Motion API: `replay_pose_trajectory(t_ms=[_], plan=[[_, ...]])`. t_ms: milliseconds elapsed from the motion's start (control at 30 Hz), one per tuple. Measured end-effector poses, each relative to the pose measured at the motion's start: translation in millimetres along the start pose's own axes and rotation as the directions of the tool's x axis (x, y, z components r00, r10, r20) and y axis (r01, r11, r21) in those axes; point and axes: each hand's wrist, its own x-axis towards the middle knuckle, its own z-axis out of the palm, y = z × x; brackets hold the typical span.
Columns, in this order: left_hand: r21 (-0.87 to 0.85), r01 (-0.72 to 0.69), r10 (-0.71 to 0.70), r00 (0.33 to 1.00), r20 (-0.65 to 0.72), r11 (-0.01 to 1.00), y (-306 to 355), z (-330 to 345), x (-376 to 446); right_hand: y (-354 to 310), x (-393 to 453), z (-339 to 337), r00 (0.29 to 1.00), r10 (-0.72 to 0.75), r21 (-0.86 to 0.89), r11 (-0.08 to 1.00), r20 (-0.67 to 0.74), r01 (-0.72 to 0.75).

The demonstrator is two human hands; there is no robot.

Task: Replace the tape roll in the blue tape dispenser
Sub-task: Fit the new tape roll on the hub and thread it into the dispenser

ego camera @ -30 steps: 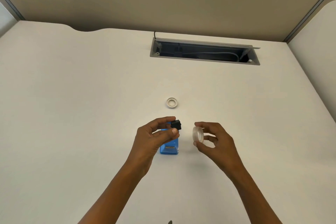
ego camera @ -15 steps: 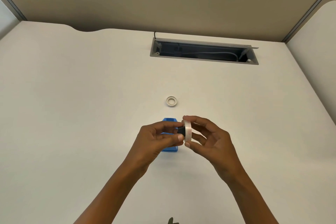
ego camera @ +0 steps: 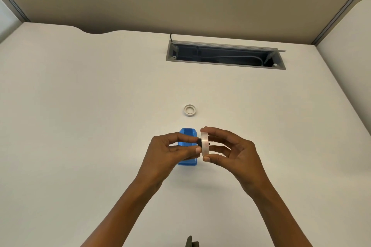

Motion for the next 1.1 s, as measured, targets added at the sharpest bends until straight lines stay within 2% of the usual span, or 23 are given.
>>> replay_pose_trajectory(t_ms=[333, 567, 700, 833, 933, 1100], plan=[[-0.009, -0.009, 0.009, 0.999, 0.039, 1.000, -10, -3, -5, 4, 2, 2, 0.998, 0.062, -0.003, 0.998, 0.005, -0.062], [-0.029, -0.011, 0.010, 1.000, -0.030, 1.000, -25, -5, -1, 11, 3, 5, 0.995, 0.099, -0.039, 0.994, 0.013, -0.098], [0.073, -0.052, 0.056, 0.997, -0.055, 0.996, -31, -9, 5, 13, 8, 5, 0.993, 0.115, -0.086, 0.990, 0.024, -0.113], [0.228, -0.128, 0.155, 0.982, -0.105, 0.965, -37, -20, 15, 14, 22, 8, 0.998, 0.056, -0.181, 0.982, -0.013, -0.058], [0.393, -0.199, 0.229, 0.973, -0.032, 0.898, -44, -28, 23, 21, 33, 11, 0.997, 0.041, -0.279, 0.959, -0.059, -0.056], [0.519, -0.216, 0.204, 0.976, 0.082, 0.827, -57, -39, 37, 39, 48, 15, 0.995, 0.025, -0.405, 0.913, -0.092, -0.060]])
